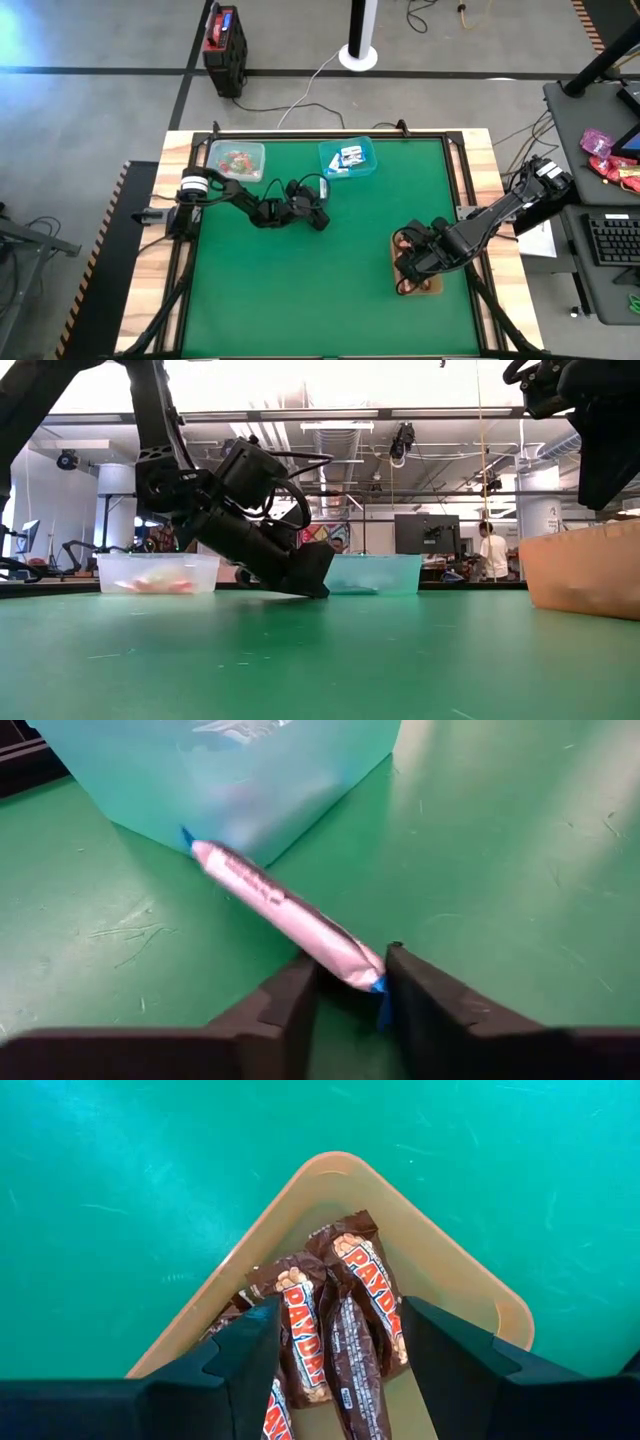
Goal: Sort candy by brand, put in halloween buckets
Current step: Put the white chocolate into the light blue bin
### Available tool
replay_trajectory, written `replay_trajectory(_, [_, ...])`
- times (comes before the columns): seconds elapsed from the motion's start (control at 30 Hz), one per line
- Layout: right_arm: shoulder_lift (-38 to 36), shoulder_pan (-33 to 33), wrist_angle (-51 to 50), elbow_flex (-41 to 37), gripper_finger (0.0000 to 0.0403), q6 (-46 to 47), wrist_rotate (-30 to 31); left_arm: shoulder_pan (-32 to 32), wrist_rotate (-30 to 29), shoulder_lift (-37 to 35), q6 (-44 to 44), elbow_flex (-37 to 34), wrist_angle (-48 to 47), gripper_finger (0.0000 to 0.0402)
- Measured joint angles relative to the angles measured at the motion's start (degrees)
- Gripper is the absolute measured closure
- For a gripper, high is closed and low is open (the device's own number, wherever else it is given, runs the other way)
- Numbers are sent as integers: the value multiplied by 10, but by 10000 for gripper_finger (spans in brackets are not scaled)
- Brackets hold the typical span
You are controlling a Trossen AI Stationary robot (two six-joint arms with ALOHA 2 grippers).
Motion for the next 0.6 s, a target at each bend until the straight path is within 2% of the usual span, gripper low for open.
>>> replay_trajectory(0.2, [0,0,2,0,202,2,0,-5,0,-1,-2,-1,-3,386])
replay_trajectory(0.37, [0,0,9,0,202,2,0,-12,5,-27,-19,-1,-50,382])
replay_trajectory(0.6, [0,0,17,0,202,2,0,-22,-29,-147,-48,-5,-273,392])
